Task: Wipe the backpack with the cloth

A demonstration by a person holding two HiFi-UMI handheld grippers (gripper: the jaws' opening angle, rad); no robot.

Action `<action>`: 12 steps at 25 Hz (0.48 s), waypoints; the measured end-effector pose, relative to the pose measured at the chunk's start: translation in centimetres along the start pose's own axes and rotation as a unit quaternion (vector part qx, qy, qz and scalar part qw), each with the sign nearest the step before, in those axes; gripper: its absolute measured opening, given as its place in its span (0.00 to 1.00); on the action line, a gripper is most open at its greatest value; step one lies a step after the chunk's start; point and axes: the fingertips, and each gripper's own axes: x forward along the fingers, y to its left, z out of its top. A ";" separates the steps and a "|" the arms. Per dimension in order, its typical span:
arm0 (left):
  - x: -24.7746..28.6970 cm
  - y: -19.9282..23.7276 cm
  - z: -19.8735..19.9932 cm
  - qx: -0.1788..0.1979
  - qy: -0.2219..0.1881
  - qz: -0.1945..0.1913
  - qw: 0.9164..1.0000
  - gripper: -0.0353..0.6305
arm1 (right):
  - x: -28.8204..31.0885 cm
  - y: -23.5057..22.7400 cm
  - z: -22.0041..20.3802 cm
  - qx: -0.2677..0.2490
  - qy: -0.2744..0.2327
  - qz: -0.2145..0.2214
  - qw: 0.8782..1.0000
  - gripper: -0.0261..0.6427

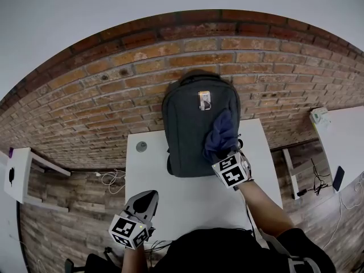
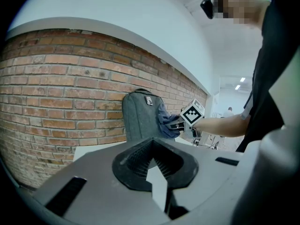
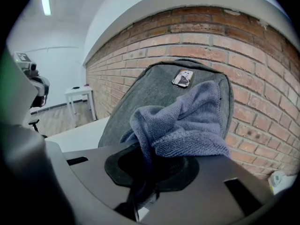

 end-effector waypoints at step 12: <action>0.7 -0.5 0.1 0.004 0.002 -0.012 1.000 0.04 | -1.2 1.1 -3.4 0.055 0.002 0.027 0.998 0.14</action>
